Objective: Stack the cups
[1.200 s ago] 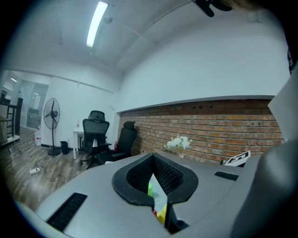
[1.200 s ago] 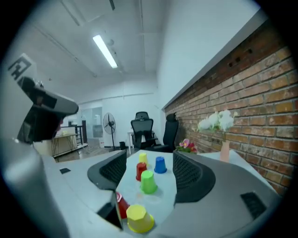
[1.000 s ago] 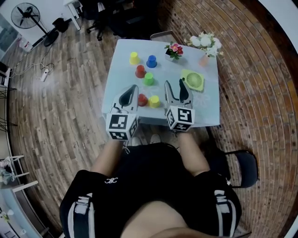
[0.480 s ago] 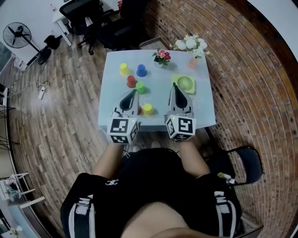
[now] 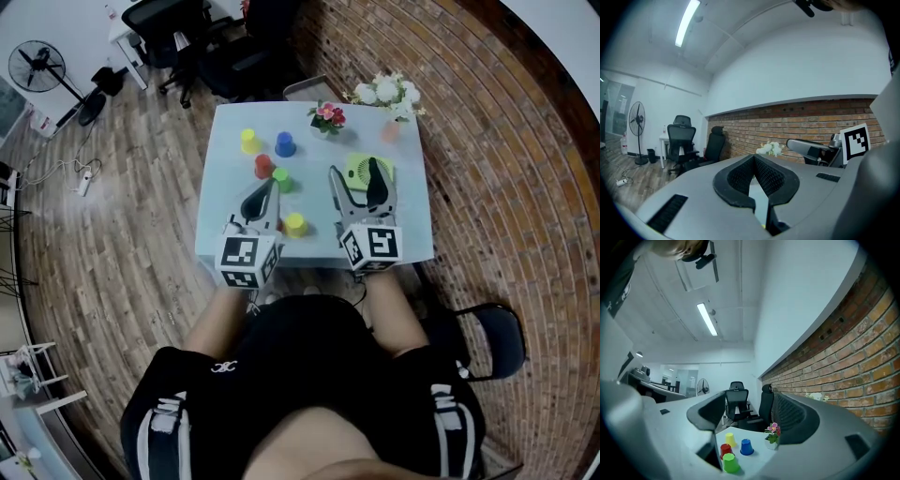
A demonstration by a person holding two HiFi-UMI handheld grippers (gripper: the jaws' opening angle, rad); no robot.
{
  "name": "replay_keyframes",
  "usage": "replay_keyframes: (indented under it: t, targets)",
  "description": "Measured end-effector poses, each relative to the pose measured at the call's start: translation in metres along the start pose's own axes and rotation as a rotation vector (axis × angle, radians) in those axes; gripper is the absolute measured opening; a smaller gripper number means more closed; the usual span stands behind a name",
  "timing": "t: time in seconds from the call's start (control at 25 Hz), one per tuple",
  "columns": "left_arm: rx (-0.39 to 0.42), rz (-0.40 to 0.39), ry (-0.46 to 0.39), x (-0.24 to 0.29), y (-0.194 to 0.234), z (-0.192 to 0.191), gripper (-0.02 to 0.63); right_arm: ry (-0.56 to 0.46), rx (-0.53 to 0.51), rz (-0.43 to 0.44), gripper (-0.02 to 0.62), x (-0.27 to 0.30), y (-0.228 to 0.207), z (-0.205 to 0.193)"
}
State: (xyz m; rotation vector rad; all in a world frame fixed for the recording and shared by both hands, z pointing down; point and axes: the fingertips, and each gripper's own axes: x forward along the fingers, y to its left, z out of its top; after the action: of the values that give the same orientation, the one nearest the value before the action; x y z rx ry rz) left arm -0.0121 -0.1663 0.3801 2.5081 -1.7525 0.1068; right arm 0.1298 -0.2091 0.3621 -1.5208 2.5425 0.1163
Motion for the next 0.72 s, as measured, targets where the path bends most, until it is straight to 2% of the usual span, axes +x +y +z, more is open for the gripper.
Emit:
replay_keyframes:
  t: [0.36,0.56,0.72]
  targets:
    - [-0.005,0.111,0.002,0.001,0.027,-0.001,0.002,0.050,-0.023,0.118,0.325,0.078,0.000,-0.026]
    - [-0.014,0.203,0.008,-0.005,0.047,-0.005,0.002,0.122,-0.095,0.253,0.324,0.125,0.014,-0.063]
    - [-0.029,0.294,0.022,-0.019,0.065,-0.009,0.002,0.229,-0.112,0.350,0.324,0.154,0.028,-0.102]
